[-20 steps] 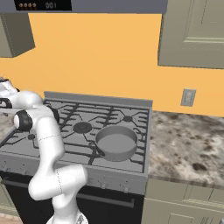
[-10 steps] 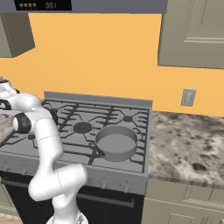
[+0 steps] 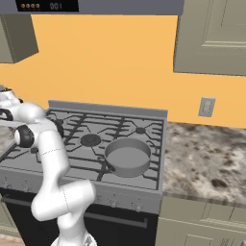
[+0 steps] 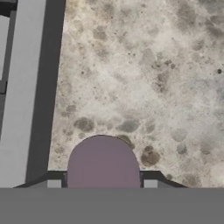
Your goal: Turn on the burner for the pot on the stove. Wait thirty seconds for the pot to heat up. Then add the eggplant to the pot.
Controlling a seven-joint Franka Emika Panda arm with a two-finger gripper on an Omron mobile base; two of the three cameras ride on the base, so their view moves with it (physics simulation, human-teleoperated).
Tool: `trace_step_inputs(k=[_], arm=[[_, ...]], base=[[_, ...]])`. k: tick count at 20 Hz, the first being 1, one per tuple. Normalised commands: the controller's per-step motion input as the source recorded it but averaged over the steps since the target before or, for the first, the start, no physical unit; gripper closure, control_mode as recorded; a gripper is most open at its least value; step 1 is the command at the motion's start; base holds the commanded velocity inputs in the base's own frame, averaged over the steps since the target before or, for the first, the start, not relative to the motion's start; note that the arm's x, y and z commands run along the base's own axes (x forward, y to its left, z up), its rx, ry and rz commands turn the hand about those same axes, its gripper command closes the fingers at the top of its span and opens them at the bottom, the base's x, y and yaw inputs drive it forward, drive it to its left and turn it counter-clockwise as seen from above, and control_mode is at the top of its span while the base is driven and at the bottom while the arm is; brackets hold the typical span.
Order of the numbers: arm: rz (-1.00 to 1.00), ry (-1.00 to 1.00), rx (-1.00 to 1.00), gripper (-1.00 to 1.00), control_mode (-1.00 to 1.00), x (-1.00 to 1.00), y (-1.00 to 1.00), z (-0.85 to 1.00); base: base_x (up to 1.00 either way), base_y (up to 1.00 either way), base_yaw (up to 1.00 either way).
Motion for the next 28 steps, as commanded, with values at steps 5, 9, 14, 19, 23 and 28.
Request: trace_step_inputs(k=[5,9,14,19,23,28], arm=[[0.0,0.17,0.0,1.0,-1.0,0.0,-0.11,-0.67],[0.0,0.06,0.0,1.0,-1.0,-0.21,-0.01,0.24],[0.0,-0.03,-0.02,1.0,-1.0,-0.37,-0.2,0.12],[0.0,-0.11,-0.09,1.0,-1.0,-0.18,-0.6,0.0],[0.0,-0.17,-0.02,1.0,-1.0,-0.18,-0.99,0.02],[0.0,-0.22,0.1,1.0,-1.0,-0.31,-1.0,-0.02]], base=[[0.0,0.0,0.0],[0.0,0.0,0.0],[0.0,0.0,0.0],[0.0,0.0,0.0],[0.0,0.0,0.0],[0.0,0.0,0.0]])
